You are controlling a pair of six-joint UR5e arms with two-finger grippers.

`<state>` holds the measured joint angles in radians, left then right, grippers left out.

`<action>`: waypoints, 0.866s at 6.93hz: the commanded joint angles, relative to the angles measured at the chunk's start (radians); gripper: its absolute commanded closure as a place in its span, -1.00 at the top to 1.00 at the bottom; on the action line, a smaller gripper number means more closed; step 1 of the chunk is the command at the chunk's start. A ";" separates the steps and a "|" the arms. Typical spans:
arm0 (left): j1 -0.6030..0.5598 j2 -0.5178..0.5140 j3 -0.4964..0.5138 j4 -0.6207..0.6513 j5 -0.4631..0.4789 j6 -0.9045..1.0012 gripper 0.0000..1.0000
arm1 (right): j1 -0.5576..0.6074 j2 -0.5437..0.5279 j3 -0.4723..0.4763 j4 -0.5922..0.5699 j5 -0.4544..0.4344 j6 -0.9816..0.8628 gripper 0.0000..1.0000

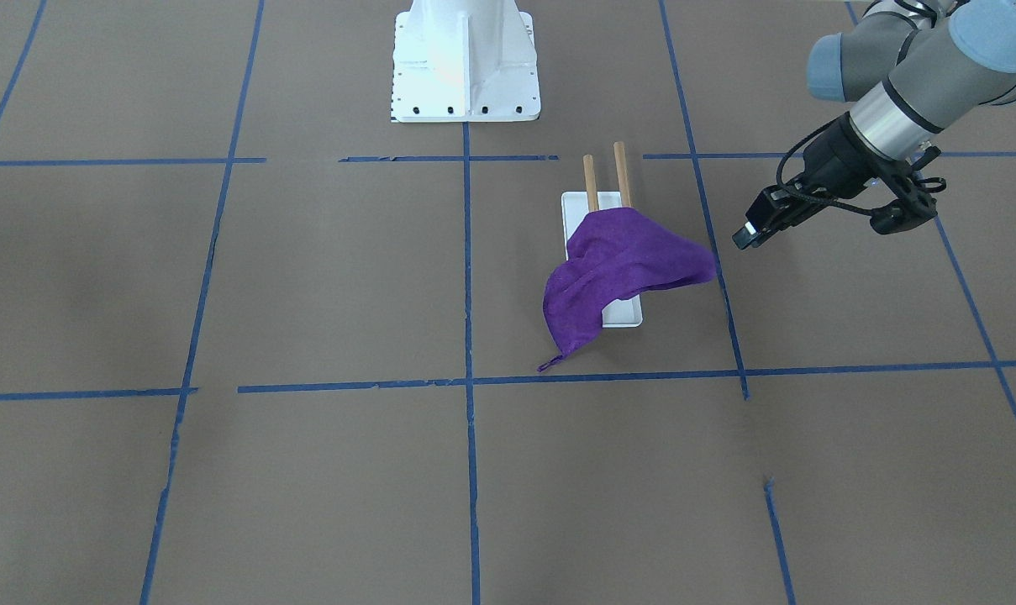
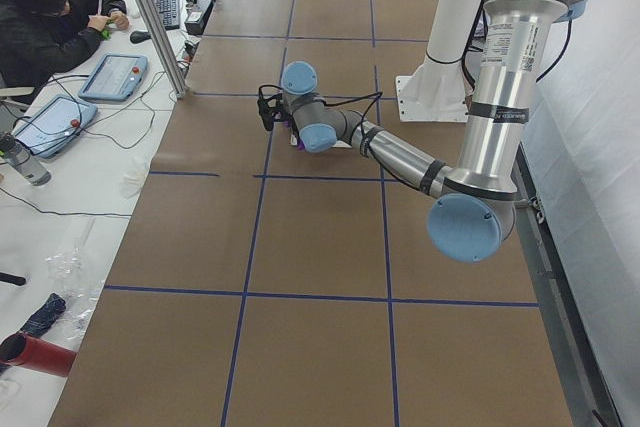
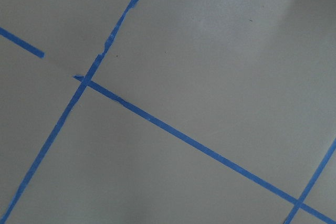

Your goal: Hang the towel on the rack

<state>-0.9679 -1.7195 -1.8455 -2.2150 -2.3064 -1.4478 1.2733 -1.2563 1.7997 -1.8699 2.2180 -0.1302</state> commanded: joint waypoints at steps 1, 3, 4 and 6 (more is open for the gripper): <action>-0.017 0.033 0.003 0.006 0.005 0.229 1.00 | 0.075 -0.040 -0.037 0.002 0.073 -0.003 1.00; -0.122 0.144 0.024 0.012 0.002 0.666 1.00 | 0.185 -0.131 -0.066 0.002 0.089 -0.115 1.00; -0.194 0.175 0.050 0.065 0.004 0.872 1.00 | 0.231 -0.182 -0.089 0.003 0.081 -0.178 1.00; -0.364 0.201 0.089 0.218 0.004 1.312 1.00 | 0.276 -0.302 -0.092 0.018 0.086 -0.177 1.00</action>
<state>-1.2308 -1.5334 -1.7786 -2.0942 -2.3026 -0.3953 1.5243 -1.4898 1.7122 -1.8632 2.3024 -0.3020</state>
